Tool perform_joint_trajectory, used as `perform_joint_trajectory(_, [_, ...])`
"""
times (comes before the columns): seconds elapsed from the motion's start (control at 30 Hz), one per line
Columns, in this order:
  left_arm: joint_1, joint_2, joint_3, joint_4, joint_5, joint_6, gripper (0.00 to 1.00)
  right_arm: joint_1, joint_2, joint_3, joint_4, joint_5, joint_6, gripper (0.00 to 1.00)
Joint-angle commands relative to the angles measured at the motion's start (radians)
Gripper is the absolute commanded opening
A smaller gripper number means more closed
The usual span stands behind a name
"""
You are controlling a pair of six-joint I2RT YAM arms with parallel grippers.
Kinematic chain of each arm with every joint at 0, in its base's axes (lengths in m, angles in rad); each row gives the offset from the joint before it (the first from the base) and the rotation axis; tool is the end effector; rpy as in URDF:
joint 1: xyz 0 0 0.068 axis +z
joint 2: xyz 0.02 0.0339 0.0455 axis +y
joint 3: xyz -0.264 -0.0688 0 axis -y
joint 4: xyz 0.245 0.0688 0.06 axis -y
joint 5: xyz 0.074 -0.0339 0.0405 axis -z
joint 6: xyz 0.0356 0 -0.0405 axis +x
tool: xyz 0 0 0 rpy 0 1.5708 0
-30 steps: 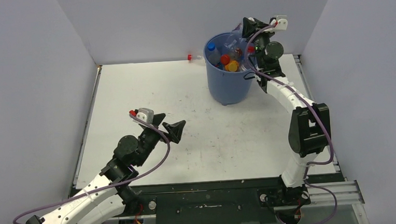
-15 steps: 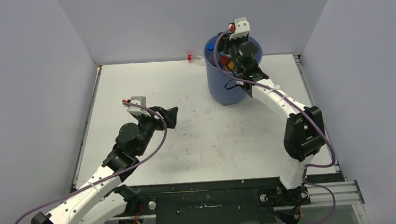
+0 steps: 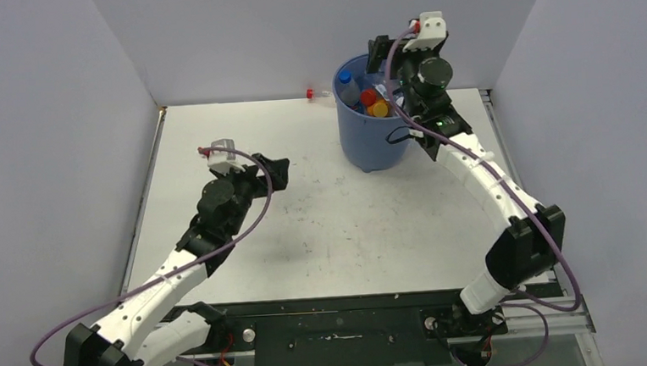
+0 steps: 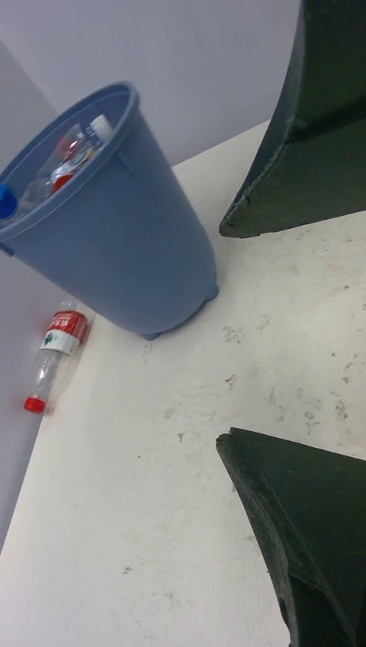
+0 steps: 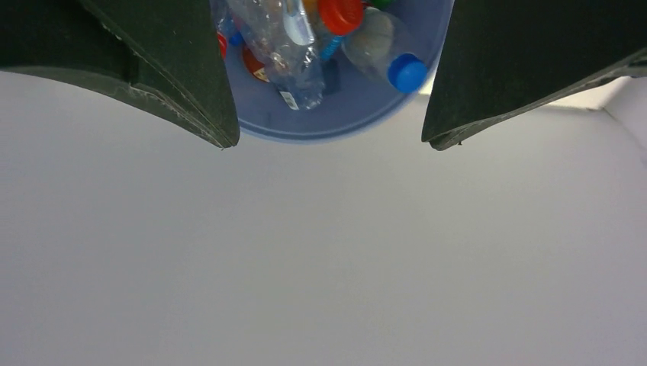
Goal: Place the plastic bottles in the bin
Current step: Place the plastic bottle in the trash bin, then move the trash bin to the center of the board.
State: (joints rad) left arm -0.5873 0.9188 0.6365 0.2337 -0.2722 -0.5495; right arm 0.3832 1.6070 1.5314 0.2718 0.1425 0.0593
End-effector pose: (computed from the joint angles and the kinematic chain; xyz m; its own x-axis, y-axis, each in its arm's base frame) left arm 0.1884 -0.1139 0.3075 -0.1965 -0.4735 -0.8586 0.2434 0.8247 -0.5105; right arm 0.3595 0.1395 0.4399 0.1662 0.1303 -0.9775 -0.2512 0.9641 0.0858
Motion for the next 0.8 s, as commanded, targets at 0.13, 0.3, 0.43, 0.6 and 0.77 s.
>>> perform_joint_trajectory(0.13, [0.239, 0.391, 0.304, 0.042, 0.184, -0.417, 0.96, 0.009, -0.419, -0.259, 0.052, -0.047, 0.350, 0.91])
perform_joint_trajectory(0.3, [0.292, 0.706, 0.501, 0.075, 0.309, -0.518, 0.96, 0.016, -0.670, -0.560, 0.024, -0.072, 0.447, 0.91])
perform_joint_trajectory(0.43, [0.285, 0.891, 0.585, 0.210, 0.281, -0.614, 0.96, 0.016, -0.827, -0.701, -0.037, -0.059, 0.469, 0.91])
perform_joint_trajectory(0.6, [0.279, 1.097, 0.727, 0.311, 0.290, -0.723, 0.96, 0.014, -0.878, -0.779, -0.098, 0.030, 0.493, 0.91])
perform_joint_trajectory(0.77, [0.256, 1.154, 0.815, 0.325, 0.280, -0.663, 0.96, -0.001, -0.792, -0.735, -0.185, 0.180, 0.537, 0.91])
